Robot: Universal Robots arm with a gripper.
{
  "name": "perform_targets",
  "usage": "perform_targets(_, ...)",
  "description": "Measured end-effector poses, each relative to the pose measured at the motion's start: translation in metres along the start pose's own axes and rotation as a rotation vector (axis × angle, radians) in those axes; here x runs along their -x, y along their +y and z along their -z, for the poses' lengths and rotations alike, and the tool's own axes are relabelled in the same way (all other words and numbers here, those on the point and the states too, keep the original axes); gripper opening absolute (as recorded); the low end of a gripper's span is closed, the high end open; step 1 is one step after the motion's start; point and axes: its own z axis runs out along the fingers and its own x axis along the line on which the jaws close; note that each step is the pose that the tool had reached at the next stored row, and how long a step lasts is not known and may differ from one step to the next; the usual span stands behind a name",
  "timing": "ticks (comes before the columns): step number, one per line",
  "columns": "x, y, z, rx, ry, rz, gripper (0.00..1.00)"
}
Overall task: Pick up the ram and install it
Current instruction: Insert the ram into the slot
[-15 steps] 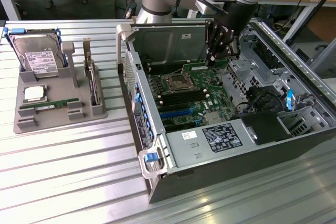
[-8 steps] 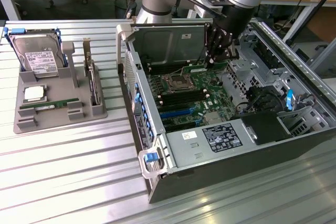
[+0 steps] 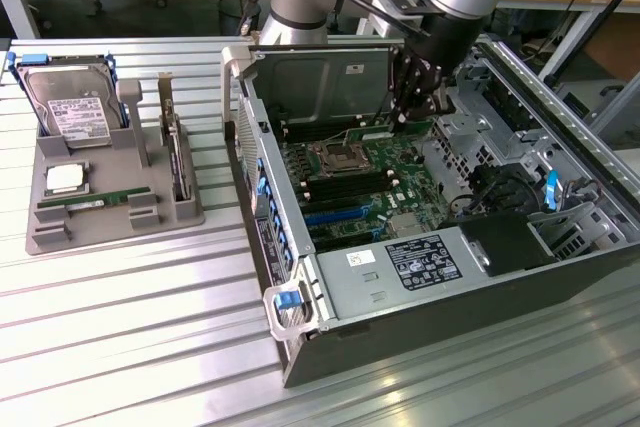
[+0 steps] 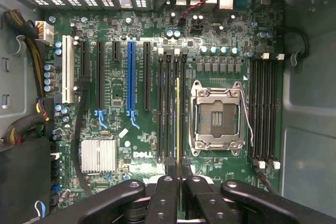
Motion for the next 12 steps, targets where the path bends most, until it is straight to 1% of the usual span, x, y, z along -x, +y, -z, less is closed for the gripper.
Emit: perform_targets(12, -0.0002, -0.0003, -0.007, 0.0, 0.0, 0.0, 0.13)
